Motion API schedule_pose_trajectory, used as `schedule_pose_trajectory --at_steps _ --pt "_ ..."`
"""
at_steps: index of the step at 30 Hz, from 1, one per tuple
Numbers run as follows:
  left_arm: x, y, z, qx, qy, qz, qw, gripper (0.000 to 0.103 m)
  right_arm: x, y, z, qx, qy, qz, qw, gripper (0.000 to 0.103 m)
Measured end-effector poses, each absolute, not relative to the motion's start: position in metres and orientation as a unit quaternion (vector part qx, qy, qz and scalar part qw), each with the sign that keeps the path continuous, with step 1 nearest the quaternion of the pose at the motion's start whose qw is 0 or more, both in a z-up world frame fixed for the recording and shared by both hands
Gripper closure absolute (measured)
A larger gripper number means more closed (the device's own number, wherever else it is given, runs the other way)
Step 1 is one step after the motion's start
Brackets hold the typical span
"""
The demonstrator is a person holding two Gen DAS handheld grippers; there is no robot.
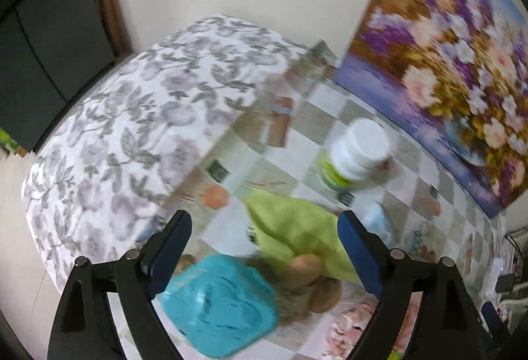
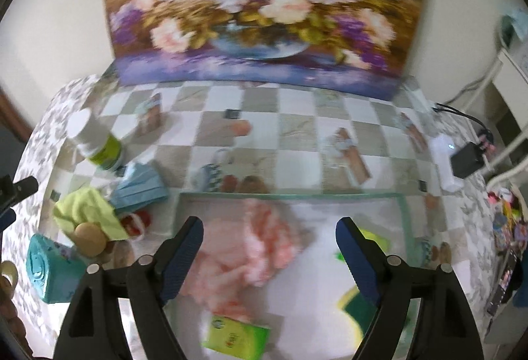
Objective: Organize soft objects
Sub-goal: 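Move both grippers to the lime-green cloth and tan round sponge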
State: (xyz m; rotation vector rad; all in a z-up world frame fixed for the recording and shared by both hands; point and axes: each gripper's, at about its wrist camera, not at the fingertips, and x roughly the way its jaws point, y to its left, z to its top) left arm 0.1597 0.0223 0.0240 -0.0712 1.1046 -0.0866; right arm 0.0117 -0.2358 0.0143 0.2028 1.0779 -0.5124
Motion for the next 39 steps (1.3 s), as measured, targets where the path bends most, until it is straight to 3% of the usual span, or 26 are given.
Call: schedule_pose_trajectory --at_steps 3,32,39 --pt "0.165 0.038 0.023 -0.044 0.524 -0.029 0.85 0.003 0.022 -0.22 0.009 0.096 0.508 -0.221 0.827 0.002" --pt "0.196 0.08 -0.023 -0.045 0.59 -0.037 0.805 0.003 0.08 -0.103 -0.059 0.112 0.539 -0.053 0.833 0.002" --pt "0.198 0.079 -0.031 -0.051 0.6 -0.046 0.797 0.003 0.086 -0.094 -0.062 0.13 0.529 -0.019 0.839 0.012"
